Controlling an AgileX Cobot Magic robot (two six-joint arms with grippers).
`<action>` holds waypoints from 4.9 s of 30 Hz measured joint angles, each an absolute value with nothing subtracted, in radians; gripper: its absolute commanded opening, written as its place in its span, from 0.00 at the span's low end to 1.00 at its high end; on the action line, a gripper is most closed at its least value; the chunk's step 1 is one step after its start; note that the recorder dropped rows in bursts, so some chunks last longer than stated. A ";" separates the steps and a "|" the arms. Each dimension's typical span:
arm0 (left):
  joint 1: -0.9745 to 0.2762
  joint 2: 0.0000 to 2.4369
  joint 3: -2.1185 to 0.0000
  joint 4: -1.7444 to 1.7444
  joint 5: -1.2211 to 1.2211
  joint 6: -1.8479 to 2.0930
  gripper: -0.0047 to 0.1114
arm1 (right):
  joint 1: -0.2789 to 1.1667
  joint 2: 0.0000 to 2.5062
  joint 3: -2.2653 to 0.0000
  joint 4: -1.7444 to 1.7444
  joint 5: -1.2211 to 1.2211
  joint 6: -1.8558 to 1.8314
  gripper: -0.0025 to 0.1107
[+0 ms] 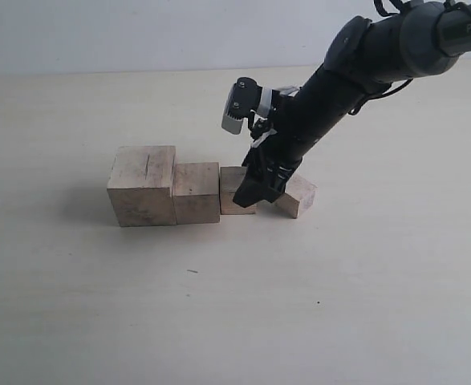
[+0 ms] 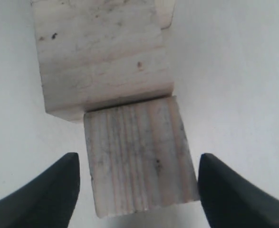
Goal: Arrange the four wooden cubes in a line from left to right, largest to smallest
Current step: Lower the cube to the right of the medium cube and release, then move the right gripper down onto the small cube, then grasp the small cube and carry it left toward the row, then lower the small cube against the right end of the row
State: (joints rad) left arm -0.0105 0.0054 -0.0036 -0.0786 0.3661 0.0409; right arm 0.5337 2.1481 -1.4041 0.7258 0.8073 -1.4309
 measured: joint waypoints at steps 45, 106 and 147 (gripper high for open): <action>-0.011 0.005 -0.004 -0.079 0.366 0.041 0.04 | 0.534 2.090 -1.404 0.215 0.955 -0.581 0.65; -0.011 0.005 -0.004 -0.079 0.366 0.041 0.04 | 0.535 2.179 -1.517 0.225 0.970 -1.230 0.02; -0.011 0.005 -0.004 -0.079 0.366 0.041 0.04 | 0.542 2.170 -1.519 0.258 0.952 -1.196 0.55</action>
